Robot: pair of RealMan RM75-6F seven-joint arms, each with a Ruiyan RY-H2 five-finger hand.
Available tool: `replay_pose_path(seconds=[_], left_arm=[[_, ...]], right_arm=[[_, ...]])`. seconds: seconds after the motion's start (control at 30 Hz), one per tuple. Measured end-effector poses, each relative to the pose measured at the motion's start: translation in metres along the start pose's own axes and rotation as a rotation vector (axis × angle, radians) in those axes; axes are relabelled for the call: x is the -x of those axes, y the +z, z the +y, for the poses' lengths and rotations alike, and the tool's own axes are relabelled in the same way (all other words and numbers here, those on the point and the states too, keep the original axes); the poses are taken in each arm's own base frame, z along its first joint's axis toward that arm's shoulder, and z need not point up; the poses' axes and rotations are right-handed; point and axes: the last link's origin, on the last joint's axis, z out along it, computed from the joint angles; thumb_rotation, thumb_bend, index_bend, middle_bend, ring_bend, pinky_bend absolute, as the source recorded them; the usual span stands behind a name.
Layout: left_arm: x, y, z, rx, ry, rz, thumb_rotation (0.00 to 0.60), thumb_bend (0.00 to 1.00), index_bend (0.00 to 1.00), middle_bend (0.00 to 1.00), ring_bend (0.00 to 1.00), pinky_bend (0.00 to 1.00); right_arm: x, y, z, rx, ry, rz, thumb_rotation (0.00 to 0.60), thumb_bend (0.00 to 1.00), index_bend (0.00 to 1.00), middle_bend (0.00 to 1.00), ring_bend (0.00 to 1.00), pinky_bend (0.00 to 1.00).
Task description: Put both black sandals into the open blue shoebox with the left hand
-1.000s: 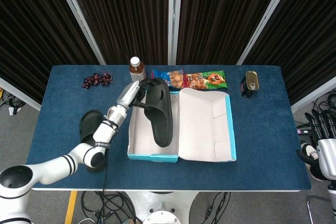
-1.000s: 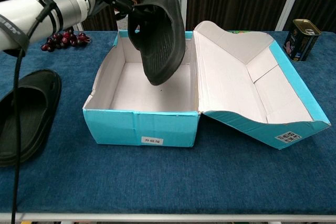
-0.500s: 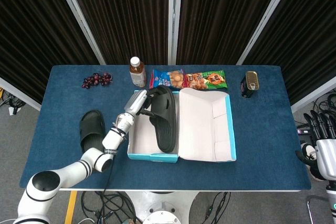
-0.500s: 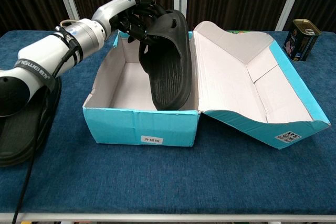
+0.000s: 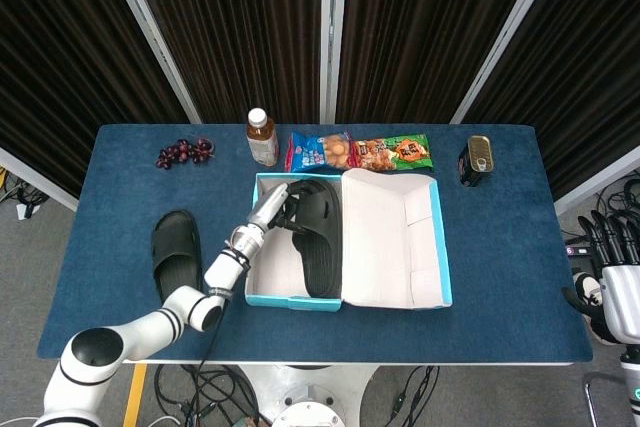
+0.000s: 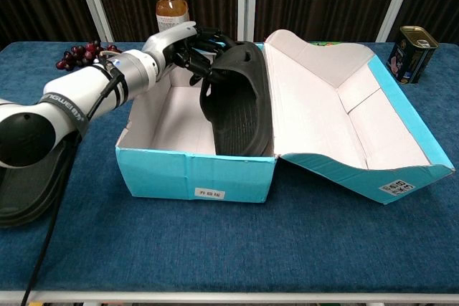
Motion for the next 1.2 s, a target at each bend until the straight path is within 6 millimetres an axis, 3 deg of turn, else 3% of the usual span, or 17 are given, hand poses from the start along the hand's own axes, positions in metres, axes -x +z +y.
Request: replay_pose_path(seconds=[0.5,0.63,0.73,0.83,1.2], left_arm=[[0.019,0.002,-0.013,-0.069,-0.008,-0.024,0.6,0.0,0.46,0.52,0.77,0.69],[0.02,0.001,-0.012,-0.048,0.024,-0.018,0.6,0.0,0.33,0.38,0.64,0.65],[0.02,-0.001,-0.01,-0.022,0.055,-0.01,0.6,0.0,0.18,0.22,0.41,0.62],[0.018,-0.002,-0.008,0.008,0.09,0.009,0.6,0.0,0.1,0.13,0.23,0.57],[0.006,-0.015,0.002,0.086,0.208,0.068,0.6,0.0,0.09,0.08,0.11,0.46]], right_arm=[[-0.001,-0.001,0.001,0.003,0.003,-0.002,0.6,0.02,0.0,0.05,0.0,0.03],[-0.001,-0.001,0.001,0.0,0.004,-0.001,0.6,0.02,0.0,0.05,0.0,0.03],[-0.002,-0.002,0.001,-0.001,0.006,0.0,0.6,0.03,0.0,0.05,0.0,0.03],[-0.002,-0.003,0.002,-0.002,0.008,0.001,0.6,0.03,0.0,0.05,0.0,0.03],[-0.002,-0.005,0.003,-0.015,0.022,0.01,0.6,0.03,0.0,0.05,0.0,0.03]])
